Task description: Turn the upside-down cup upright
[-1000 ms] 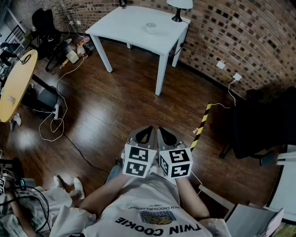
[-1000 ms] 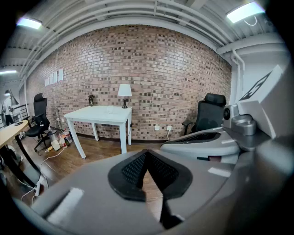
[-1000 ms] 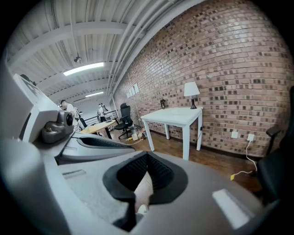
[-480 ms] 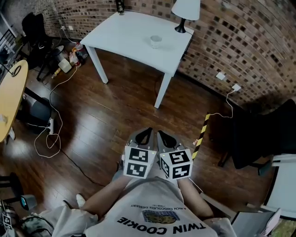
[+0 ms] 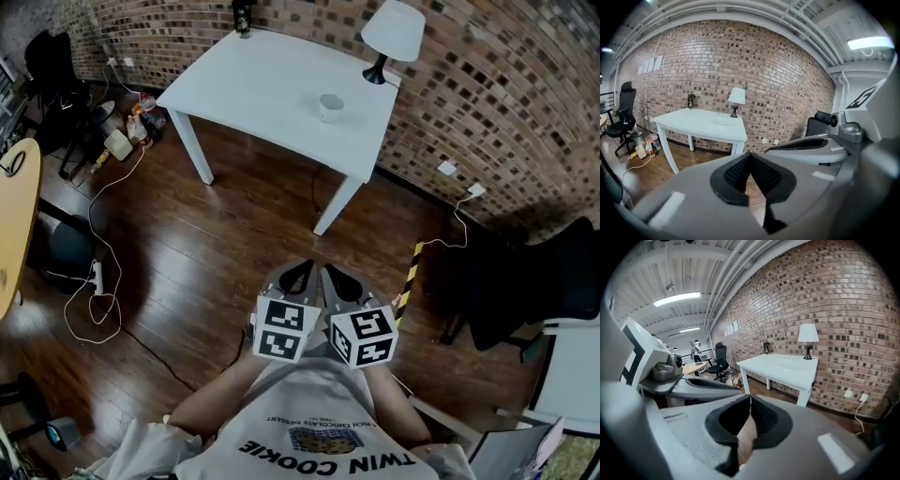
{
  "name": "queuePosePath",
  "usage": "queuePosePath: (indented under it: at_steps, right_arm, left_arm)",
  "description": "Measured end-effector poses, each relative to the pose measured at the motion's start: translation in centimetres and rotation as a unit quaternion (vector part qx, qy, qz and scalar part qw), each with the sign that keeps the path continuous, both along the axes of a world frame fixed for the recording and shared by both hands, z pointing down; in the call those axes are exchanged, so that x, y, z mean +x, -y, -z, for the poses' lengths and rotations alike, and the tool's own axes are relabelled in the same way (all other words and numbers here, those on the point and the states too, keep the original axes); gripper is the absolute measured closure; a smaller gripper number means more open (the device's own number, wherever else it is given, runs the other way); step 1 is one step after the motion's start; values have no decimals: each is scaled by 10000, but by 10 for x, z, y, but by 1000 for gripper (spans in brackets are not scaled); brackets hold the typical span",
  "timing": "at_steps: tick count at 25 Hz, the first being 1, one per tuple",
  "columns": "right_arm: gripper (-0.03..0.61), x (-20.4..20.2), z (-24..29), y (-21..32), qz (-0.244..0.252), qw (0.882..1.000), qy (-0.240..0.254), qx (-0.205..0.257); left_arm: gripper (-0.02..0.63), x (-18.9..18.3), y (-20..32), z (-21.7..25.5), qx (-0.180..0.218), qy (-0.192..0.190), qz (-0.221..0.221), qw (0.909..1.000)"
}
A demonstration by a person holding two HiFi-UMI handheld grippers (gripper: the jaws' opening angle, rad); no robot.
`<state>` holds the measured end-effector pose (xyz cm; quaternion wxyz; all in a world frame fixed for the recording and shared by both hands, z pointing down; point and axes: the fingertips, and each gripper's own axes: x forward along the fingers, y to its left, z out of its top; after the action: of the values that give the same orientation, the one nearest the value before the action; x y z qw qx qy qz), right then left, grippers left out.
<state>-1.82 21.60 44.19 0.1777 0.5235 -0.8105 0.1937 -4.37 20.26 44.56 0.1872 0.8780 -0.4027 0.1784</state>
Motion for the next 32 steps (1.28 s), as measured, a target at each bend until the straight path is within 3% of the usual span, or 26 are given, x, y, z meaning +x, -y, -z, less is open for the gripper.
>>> queuePosePath:
  at_steps: [10,19,25,32]
  right_arm:
    - [568,-3,-10,79,31,9997,237,-52]
    - [560,16,-11,195,205,9992,314,138]
    - [514,47,-11,272,271,9987,418,138]
    - [440,77,-19,354,220,9988,381,205]
  left_arm:
    - [609,-4,76,-9,-45,31,16,10000]
    - [609,19,192,-11,11,164,157,9997]
    - [609,45,269,-11,-86,219,320,9992]
    - [609,66,339,-19,-24,568,432,9975]
